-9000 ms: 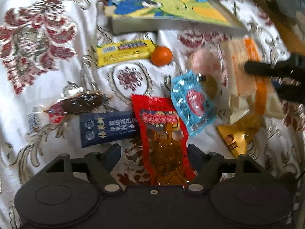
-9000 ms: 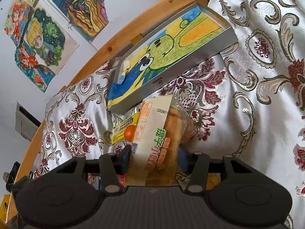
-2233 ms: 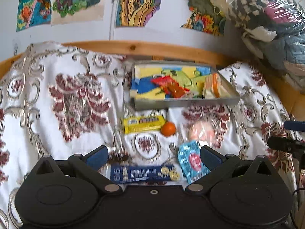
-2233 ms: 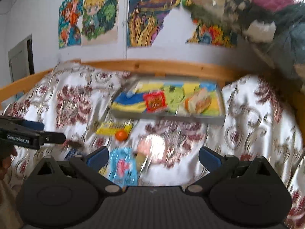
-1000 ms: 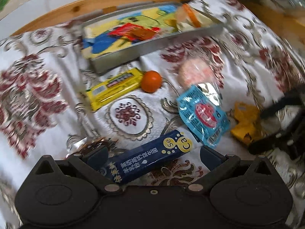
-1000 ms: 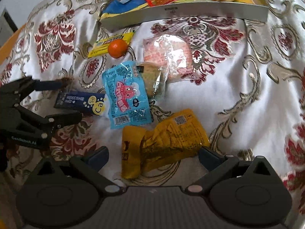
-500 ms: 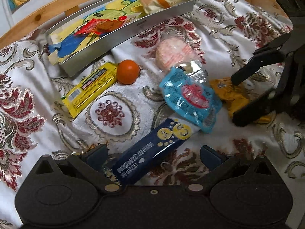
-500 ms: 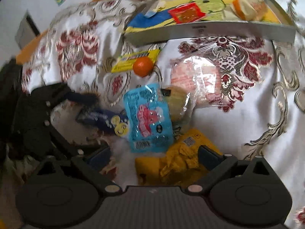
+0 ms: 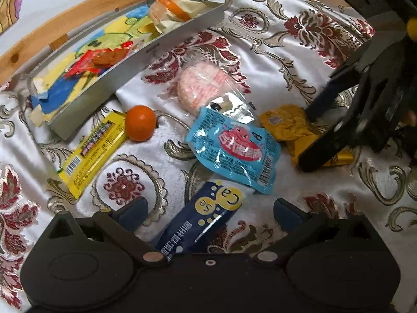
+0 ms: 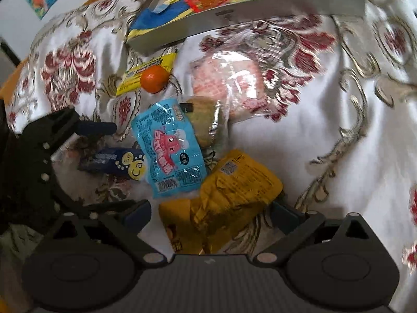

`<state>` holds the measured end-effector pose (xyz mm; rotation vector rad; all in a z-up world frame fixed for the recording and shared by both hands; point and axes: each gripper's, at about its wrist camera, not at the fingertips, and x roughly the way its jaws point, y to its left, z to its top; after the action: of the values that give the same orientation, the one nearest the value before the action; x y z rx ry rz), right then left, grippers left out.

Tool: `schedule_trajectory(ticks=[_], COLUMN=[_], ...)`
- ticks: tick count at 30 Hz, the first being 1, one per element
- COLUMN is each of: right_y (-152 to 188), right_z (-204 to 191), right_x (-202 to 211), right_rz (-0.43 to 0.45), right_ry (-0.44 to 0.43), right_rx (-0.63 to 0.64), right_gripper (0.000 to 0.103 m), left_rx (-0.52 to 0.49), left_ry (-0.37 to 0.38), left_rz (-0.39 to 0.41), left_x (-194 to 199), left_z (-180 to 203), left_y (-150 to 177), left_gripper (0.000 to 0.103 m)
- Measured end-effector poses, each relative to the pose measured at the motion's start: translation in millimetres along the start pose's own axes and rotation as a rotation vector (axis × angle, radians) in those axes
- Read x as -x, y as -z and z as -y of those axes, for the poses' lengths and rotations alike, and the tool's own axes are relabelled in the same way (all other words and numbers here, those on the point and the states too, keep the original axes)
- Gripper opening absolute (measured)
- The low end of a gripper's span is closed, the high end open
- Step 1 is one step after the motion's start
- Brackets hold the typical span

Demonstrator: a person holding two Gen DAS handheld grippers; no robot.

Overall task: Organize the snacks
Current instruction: 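Move the right tool back over the gold pouch and close on it, then grasp the blue milk-powder stick with the left tool while the right tool holds the gold pouch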

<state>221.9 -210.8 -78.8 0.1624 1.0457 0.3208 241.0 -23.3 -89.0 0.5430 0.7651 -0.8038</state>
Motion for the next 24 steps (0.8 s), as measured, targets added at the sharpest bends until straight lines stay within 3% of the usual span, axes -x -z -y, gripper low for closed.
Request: schedule_trajectory(ticks=[2, 6, 10, 15, 18, 21, 24], right_y=[4, 9, 9, 7, 6, 7, 7], right_z=[-10, -21, -21, -21, -16, -11, -9], right_x=[-3, -1, -1, -2, 1, 4, 5], right_rz=[0.016, 0.031, 0.03, -0.004, -0.018, -0.021, -0.018], right_ry=[0.038, 0.042, 0.041, 0.075, 0.07, 0.052, 0.049], right_rx=[0.071, 0.151, 0.168, 0.186, 0.152, 0.12, 0.101], right_gripper=[0.1, 0.094, 0.092, 0.092, 0.092, 0.093, 0.093], left_rx=[0.019, 0.068, 0.074, 0.199, 0.202, 0.115, 0.147], left_ry=[0.019, 0.135, 0.14, 0.196, 0.267, 0.189, 0.159], left_rz=[-0.019, -0.091, -0.13, -0.133, -0.159, -0.169, -0.154], left_x=[0, 1, 3, 11, 9, 5, 6], left_z=[-2, -2, 3, 10, 23, 32, 23], left_y=[1, 1, 2, 3, 3, 4, 5], left_gripper=[0.102, 0.102, 0.101, 0.101, 0.09, 0.095, 0.096])
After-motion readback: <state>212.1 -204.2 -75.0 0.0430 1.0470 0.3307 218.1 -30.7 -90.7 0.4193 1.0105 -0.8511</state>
